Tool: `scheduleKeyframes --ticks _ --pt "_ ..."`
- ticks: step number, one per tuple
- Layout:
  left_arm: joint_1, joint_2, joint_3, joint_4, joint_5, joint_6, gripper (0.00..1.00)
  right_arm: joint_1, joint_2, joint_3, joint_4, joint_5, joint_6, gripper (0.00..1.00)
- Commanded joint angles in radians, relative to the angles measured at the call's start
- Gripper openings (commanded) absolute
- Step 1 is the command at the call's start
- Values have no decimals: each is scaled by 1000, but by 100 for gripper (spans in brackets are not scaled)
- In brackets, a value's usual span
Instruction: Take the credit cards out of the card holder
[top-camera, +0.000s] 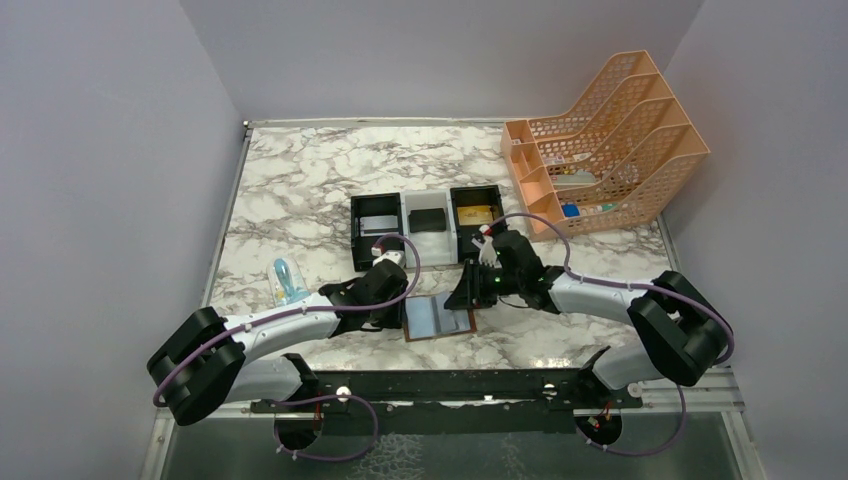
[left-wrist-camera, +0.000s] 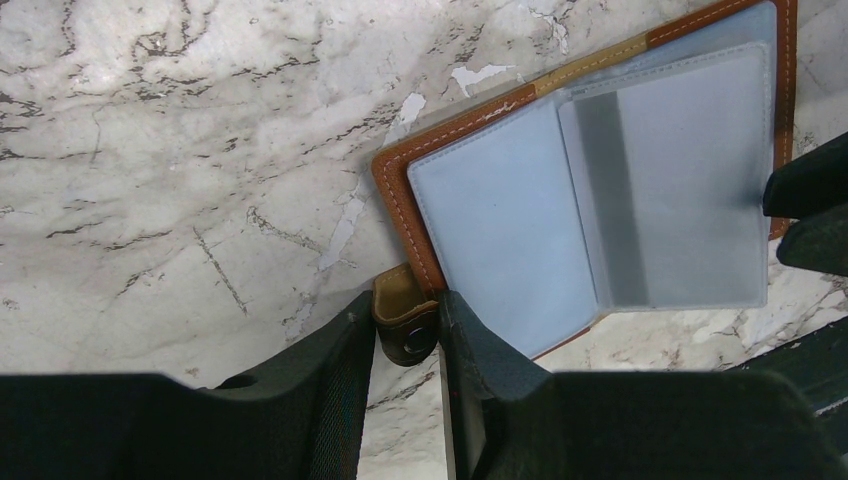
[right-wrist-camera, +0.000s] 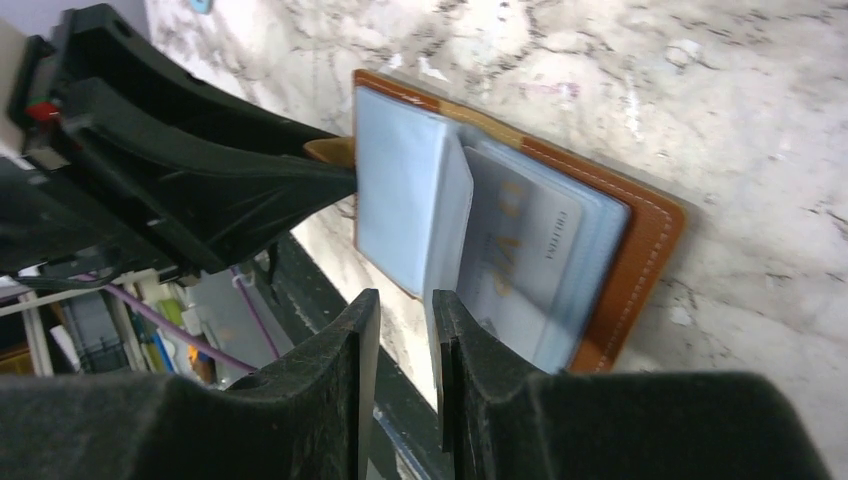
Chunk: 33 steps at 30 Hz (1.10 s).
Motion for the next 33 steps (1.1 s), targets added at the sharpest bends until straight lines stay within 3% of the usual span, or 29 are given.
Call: scheduleKeyframes --ticks 1,20,27,33 --pt "-8 -10 4 -6 -4 3 31 5 -17 18 111 -96 29 26" --pt "-10 -51 -3 7 3 -21 31 54 153 155 178 -231 11 27" --pt "-11 -74 -4 6 11 -23 35 53 -13 178 -216 232 -127 35" --pt "-12 -57 2 16 18 -19 37 53 -84 95 -291 355 -121 41"
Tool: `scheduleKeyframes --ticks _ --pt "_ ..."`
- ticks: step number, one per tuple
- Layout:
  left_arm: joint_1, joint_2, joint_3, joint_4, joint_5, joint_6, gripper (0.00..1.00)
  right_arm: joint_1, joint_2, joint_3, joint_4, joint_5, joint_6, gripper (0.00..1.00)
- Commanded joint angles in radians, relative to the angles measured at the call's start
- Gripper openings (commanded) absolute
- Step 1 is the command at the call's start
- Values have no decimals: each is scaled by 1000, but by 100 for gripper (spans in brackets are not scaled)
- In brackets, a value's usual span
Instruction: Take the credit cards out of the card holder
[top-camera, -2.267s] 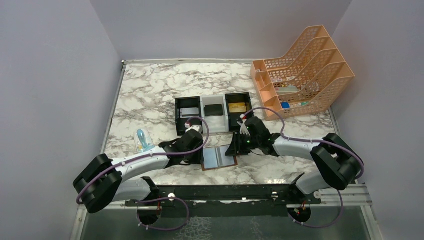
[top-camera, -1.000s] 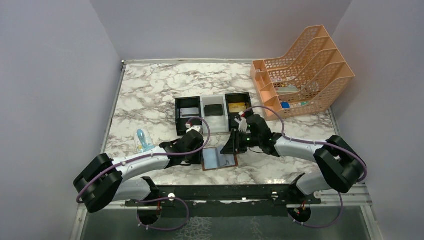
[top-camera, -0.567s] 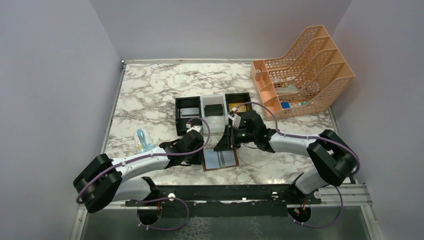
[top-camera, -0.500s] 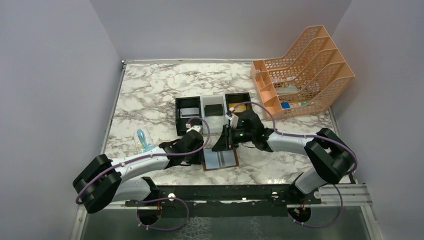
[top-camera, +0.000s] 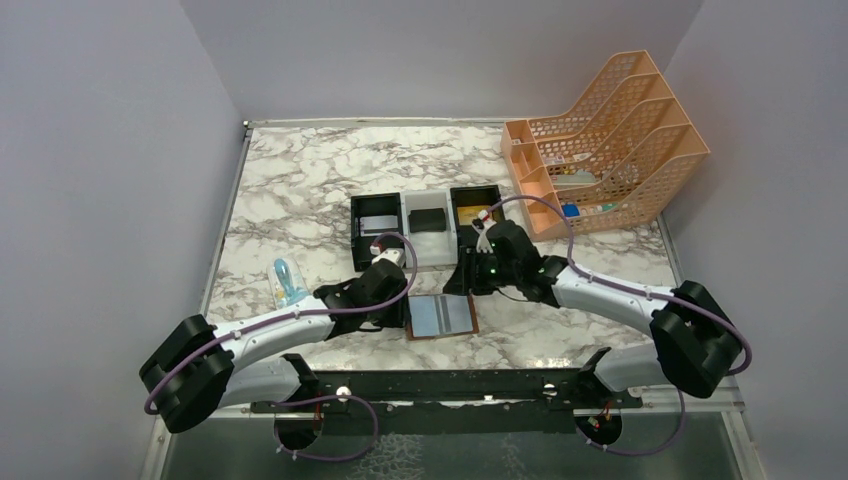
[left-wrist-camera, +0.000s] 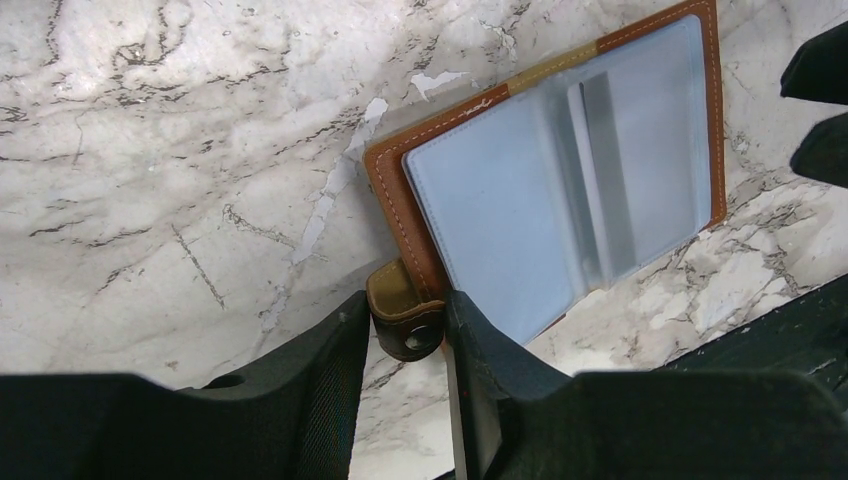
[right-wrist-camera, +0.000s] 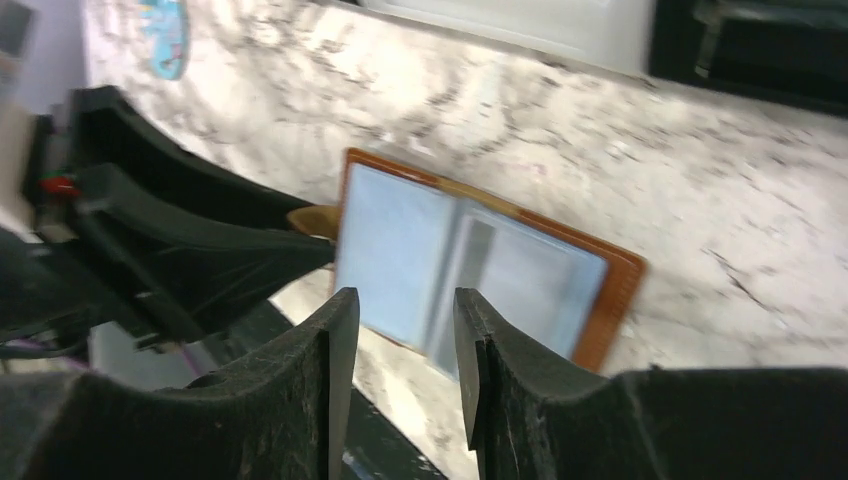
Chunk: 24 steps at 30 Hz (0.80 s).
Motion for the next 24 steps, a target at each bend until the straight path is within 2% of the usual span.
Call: scheduleKeyframes --ticks 1,16,24 --pt "-6 3 2 17 17 -1 37 2 -25 -62 -112 151 -22 41" --pt "-6 33 10 16 27 7 38 2 51 -98 -21 49 -2 41" --pt "-8 30 5 16 28 5 36 2 -19 -78 -69 111 -13 41"
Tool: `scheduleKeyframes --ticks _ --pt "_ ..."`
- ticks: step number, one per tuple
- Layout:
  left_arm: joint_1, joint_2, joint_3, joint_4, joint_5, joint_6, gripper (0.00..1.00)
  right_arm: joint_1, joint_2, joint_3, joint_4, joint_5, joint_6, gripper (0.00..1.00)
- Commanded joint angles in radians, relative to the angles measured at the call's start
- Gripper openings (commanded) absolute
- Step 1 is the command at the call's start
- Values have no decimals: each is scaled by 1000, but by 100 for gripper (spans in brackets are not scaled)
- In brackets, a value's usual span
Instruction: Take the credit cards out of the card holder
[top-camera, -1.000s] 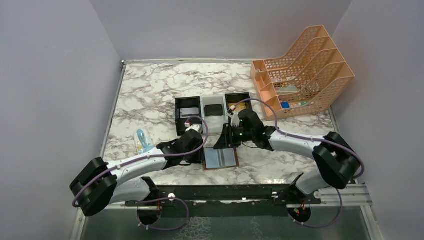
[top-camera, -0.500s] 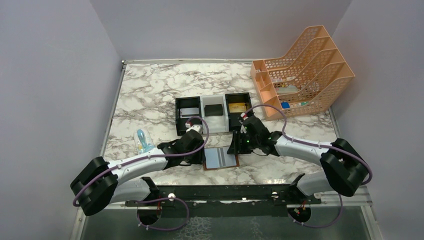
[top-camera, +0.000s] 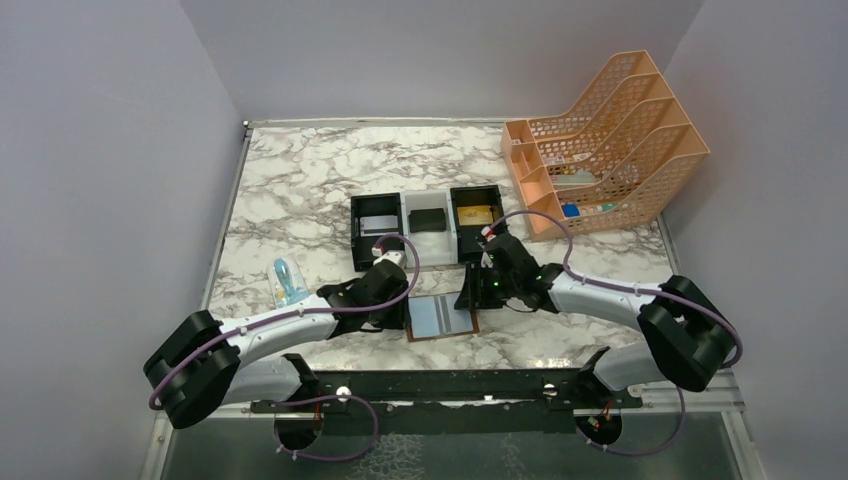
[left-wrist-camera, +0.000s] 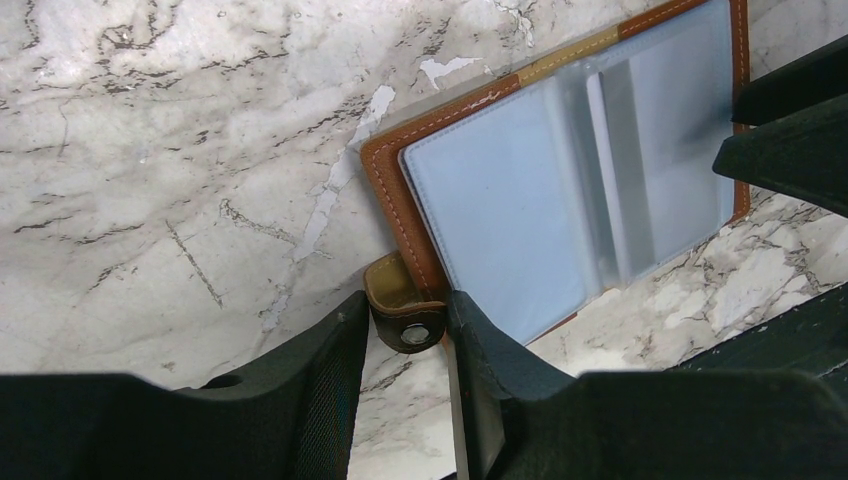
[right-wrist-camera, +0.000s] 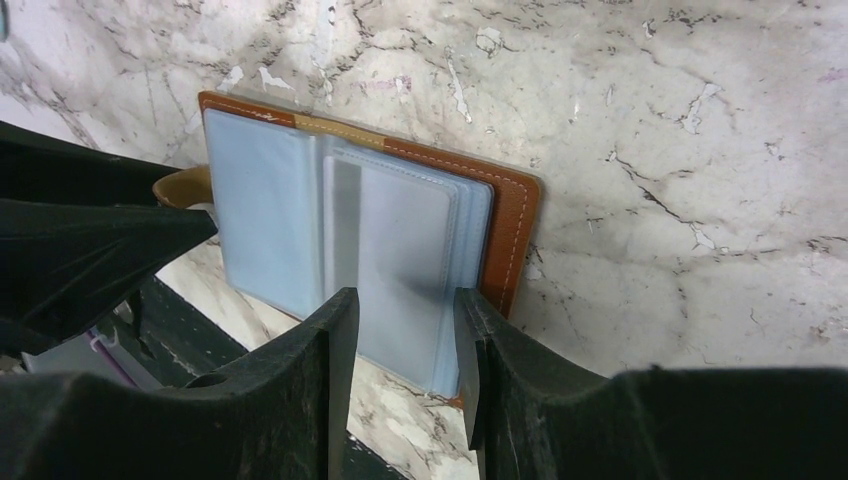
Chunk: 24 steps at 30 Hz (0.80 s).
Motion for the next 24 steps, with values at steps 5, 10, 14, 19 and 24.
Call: scheduleKeyframes --ticks 5,10,14,19,24 --pt "-7 0 7 15 18 2 36 1 -54 19 7 -9 -19 41" --pt "-7 5 8 15 19 4 36 2 6 3 51 -62 -10 41" --pt "-8 8 8 16 19 4 36 1 58 -14 88 -92 0 40" --pt "-9 17 11 17 21 8 35 1 79 -14 97 -96 6 39" --pt "-10 41 18 18 24 13 34 1 42 -24 175 -184 42 38"
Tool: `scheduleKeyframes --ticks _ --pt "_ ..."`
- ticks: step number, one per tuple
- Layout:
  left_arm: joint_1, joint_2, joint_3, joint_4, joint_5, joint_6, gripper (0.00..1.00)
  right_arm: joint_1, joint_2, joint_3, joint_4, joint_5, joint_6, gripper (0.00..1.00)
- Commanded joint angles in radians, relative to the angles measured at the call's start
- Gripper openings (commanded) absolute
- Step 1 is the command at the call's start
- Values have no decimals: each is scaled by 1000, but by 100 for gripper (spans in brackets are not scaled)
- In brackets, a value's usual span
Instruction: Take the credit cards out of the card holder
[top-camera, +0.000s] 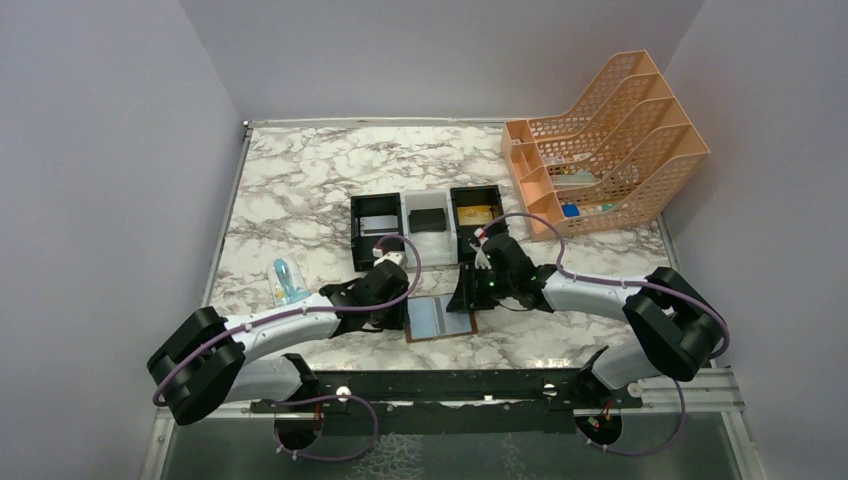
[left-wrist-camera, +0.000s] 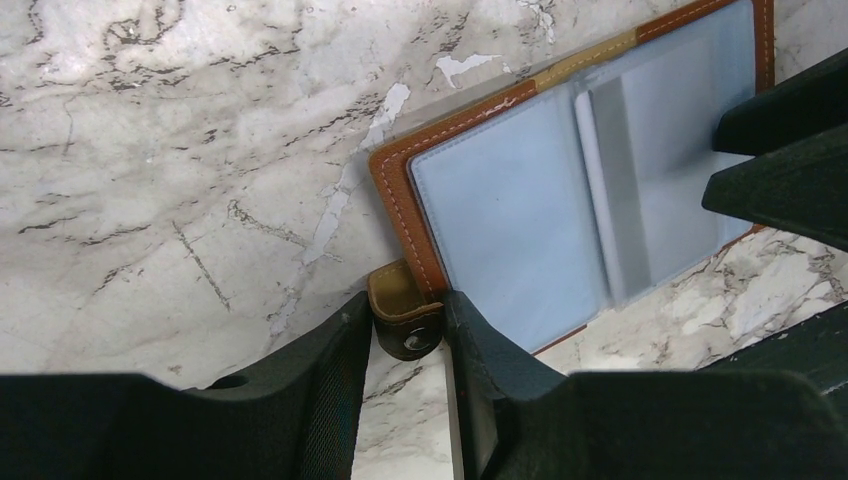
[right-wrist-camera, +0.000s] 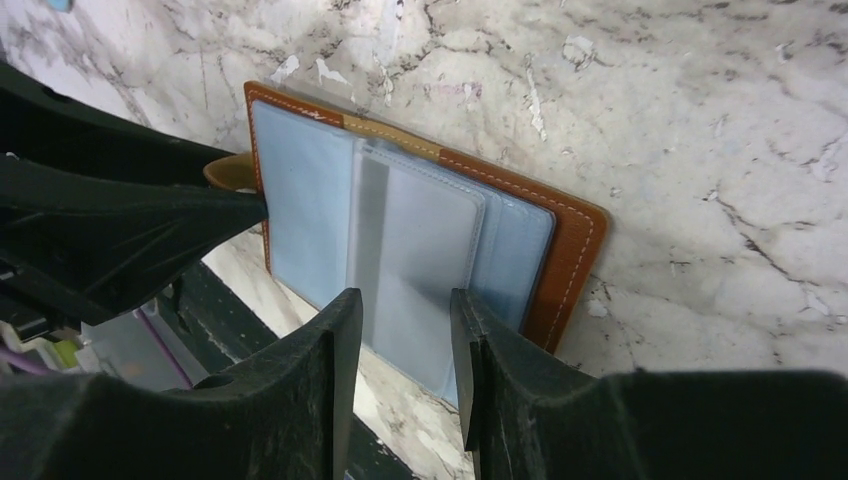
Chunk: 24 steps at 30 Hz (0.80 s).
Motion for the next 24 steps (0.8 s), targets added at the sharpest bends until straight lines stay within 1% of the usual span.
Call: scheduleKeyframes --ticks 1,6,12,15,19,21,24 --pt "-11 26 20 20 22 10 34 3 -19 -24 98 -113 44 38" --pt "-16 34 22 22 22 10 34 3 -36 -48 206 -205 115 37" --pt "-18 36 15 29 23 6 33 3 -28 -37 223 -235 117 37" --pt "-19 36 17 29 22 4 33 3 -69 -34 155 -146 99 36" --pt "-21 33 16 29 19 1 33 3 -129 10 -60 74 36 40" --pt "-21 34 16 31 19 2 33 3 -137 23 -122 126 12 40" --pt "-22 41 19 30 18 9 33 3 -128 23 -155 134 -4 40"
